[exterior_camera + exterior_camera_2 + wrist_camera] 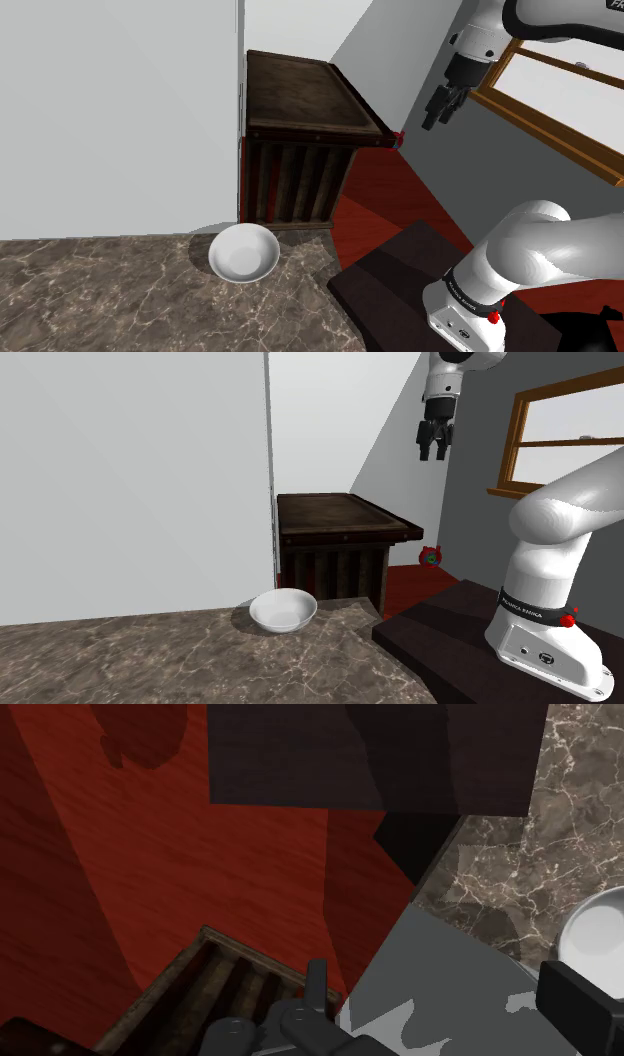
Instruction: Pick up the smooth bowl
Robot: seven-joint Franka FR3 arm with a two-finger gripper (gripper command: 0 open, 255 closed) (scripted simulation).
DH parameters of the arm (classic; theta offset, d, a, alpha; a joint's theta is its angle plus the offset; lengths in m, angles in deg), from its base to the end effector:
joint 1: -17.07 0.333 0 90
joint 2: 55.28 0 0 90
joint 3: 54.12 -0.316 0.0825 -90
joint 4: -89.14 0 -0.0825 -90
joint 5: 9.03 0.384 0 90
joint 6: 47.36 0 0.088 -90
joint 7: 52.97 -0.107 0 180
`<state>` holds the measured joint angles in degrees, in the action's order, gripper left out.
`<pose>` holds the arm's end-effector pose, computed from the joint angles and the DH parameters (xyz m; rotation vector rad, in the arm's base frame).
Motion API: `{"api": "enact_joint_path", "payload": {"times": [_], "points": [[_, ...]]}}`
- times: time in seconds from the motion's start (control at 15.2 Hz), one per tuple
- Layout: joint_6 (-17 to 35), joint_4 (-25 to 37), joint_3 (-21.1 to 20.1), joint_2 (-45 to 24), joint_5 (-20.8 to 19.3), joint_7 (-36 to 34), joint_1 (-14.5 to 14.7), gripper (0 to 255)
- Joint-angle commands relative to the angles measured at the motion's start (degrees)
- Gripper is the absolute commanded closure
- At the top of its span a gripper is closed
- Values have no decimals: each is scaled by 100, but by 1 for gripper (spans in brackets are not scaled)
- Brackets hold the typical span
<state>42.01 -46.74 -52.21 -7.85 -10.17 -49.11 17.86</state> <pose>0.2944 -0.0112 0.5946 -3.1361 -0.0910 -0.0250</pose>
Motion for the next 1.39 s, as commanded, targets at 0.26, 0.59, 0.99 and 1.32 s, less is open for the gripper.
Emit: {"api": "enact_joint_path", "payload": {"times": [0.26,0.59,0.99,1.32], "points": [[703,-721,-92,49,357,-263,83,0],[1676,-1493,-249,-80,852,-542,250,0],[3019,-2184,-478,-597,1557,-780,583,0],[4282,-2499,-658,-1393,2295,-829,1002,0]]}}
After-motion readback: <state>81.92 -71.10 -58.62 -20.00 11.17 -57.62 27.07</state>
